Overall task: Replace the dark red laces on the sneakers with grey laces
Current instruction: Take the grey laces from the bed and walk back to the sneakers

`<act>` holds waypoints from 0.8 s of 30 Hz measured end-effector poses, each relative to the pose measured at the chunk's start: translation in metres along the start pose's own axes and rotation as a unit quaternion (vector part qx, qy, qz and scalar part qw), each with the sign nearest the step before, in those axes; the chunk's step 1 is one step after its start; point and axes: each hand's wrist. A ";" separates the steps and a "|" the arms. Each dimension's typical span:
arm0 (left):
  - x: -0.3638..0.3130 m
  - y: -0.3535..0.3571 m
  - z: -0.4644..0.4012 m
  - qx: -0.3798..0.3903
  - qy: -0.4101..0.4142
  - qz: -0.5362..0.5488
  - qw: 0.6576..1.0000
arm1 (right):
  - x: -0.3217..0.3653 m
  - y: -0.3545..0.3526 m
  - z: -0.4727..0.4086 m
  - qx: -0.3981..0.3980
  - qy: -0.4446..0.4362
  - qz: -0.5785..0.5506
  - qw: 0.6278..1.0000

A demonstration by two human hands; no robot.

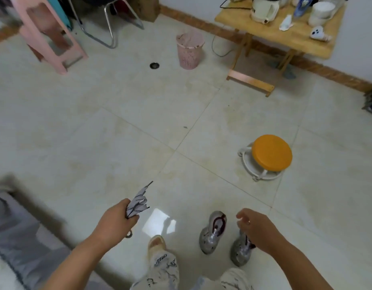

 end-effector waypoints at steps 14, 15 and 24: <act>-0.035 -0.083 -0.142 0.053 0.074 0.007 0.996 | 0.097 -0.025 -0.092 -0.049 0.016 -0.070 0.996; -0.043 -0.086 -0.151 0.056 0.077 0.012 0.995 | 0.098 -0.034 -0.102 -0.056 0.019 -0.074 0.995; -0.143 -0.143 -0.239 0.036 0.134 -0.046 0.989 | 0.114 -0.115 -0.170 -0.104 0.046 -0.115 0.987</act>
Point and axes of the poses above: each hand's wrist, its own z-axis away from the middle knuckle, its own y-axis out of the palm, x = y × z, and after that the axes turned 12 degrees about -z, right-handed
